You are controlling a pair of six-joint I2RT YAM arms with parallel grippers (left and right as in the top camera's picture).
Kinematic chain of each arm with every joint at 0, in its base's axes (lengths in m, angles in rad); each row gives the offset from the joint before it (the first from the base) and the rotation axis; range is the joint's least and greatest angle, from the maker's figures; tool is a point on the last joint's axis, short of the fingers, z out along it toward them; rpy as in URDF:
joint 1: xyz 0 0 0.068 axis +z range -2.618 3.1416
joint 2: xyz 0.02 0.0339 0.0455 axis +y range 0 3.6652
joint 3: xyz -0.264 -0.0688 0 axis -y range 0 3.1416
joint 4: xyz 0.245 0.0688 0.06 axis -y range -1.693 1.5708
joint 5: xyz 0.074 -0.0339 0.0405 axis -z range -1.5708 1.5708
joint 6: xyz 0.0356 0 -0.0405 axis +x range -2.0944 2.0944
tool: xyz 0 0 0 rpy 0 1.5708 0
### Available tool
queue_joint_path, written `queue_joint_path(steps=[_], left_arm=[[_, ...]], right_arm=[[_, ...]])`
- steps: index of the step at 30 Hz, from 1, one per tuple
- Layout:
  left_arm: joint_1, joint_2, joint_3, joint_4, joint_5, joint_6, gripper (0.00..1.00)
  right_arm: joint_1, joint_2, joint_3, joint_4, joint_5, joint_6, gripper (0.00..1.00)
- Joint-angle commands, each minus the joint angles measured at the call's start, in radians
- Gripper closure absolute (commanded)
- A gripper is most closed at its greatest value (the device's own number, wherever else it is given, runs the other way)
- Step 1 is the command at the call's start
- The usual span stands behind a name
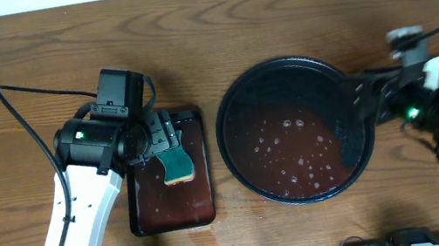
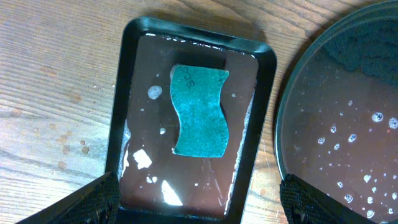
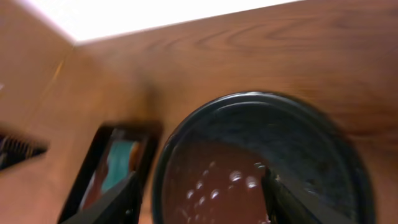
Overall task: Clean dirty plates on tray and stack at the side
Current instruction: 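Release the plate and move the right gripper back over the black tray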
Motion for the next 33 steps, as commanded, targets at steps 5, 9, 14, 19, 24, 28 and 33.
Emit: queue_joint_path(steps=[5, 9, 14, 19, 24, 28, 33], left_arm=[[0.003, 0.0, 0.02, -0.002, -0.005, 0.006, 0.17], [0.003, 0.0, 0.02, -0.002, -0.005, 0.006, 0.17], [0.003, 0.0, 0.02, -0.002, -0.005, 0.006, 0.17], [0.003, 0.0, 0.02, -0.002, -0.005, 0.006, 0.17], [0.003, 0.0, 0.02, -0.002, -0.005, 0.006, 0.17], [0.003, 0.0, 0.02, -0.002, -0.005, 0.006, 0.17], [0.003, 0.0, 0.02, -0.002, -0.005, 0.006, 0.17]], right_arm=[[0.259, -0.08, 0.005, -0.044, 0.198, -0.144, 0.35], [0.322, -0.077, 0.005, -0.048, 0.213, -0.187, 0.31], [0.333, -0.063, 0.005, -0.047, 0.215, -0.187, 0.21], [0.333, -0.043, 0.005, -0.051, 0.215, -0.186, 0.01], [0.333, -0.026, 0.005, -0.059, 0.212, -0.186, 0.01], [0.333, -0.014, 0.005, -0.066, 0.212, -0.186, 0.01], [0.333, -0.01, 0.005, -0.068, 0.212, -0.186, 0.01]])
